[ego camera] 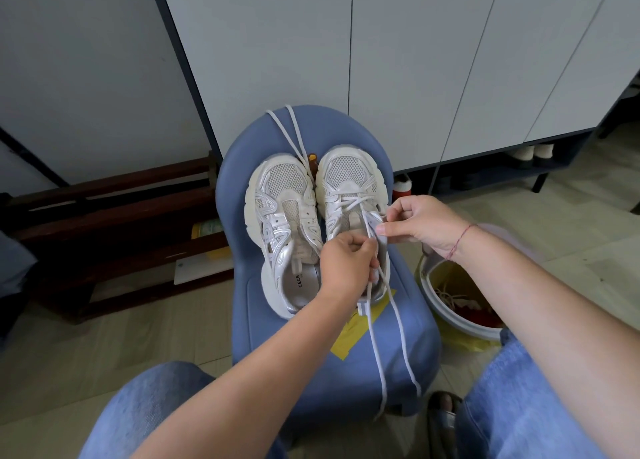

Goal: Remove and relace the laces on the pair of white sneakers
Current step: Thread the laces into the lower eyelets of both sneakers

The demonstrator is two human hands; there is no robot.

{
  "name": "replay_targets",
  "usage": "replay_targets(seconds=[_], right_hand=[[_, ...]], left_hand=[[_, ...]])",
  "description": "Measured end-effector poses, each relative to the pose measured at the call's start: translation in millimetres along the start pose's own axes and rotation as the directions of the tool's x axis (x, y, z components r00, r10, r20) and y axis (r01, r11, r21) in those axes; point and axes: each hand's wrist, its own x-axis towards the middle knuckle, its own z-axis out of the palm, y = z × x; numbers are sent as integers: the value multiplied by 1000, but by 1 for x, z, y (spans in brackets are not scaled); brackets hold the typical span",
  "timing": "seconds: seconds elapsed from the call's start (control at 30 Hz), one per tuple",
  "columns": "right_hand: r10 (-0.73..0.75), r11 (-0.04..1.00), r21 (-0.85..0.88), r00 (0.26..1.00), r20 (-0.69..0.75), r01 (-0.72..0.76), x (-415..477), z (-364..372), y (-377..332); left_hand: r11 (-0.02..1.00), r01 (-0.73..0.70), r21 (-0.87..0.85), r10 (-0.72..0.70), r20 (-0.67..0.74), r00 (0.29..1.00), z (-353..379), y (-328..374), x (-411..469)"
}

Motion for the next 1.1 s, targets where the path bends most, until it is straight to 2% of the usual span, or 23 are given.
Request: replay_targets(seconds=[0.1, 0.2, 0.3, 0.43, 0.57, 0.67, 0.73, 0.77, 0.83, 0.93, 1.0, 1.1], right_hand=[[11, 1000, 2, 1000, -3, -11, 0, -1, 1], [20, 1000, 21, 1000, 4, -21, 1, -2, 0], [19, 1000, 15, 1000, 0, -19, 1, -1, 0], [18, 1000, -2, 1000, -17, -18, 1, 0, 1], [23, 1000, 6, 1000, -17, -23, 0, 2, 1], [18, 1000, 5, 1000, -14, -18, 0, 3, -1], [12, 1000, -6, 1000, -17, -12, -2, 5, -1], [9, 1000, -10, 1000, -18, -9, -2, 5, -1], [5, 1000, -10, 1000, -18, -5, -2, 6, -1], [0, 1000, -28, 1000, -15, 0, -2, 6, -1], [-5, 999, -52, 1000, -17, 5, -3, 5, 0], [-13, 999, -53, 1000, -16, 12, -3, 5, 1]], left_hand=[[978, 27, 206, -57, 141, 988, -11, -2, -10], [923, 15, 386, -139, 296, 945, -20, -10, -26], [883, -16, 470, -180, 369, 912, -24, -17, -38], [868, -6, 496, -211, 380, 901, -27, -22, -44], [893, -28, 449, -161, 378, 912, -28, -23, -47], [900, -120, 419, 13, 248, 969, -32, -18, -41], [876, -191, 442, 134, 156, 979, -36, -15, -35], [876, -191, 443, 151, 126, 981, -38, -15, -32], [917, -107, 384, 70, 111, 991, -38, -18, -31], [958, 18, 287, -66, 159, 985, -33, -20, -34], [981, 94, 167, -121, 162, 979, -32, -16, -33], [974, 226, 8, -224, 197, 955, -33, -8, -30]])
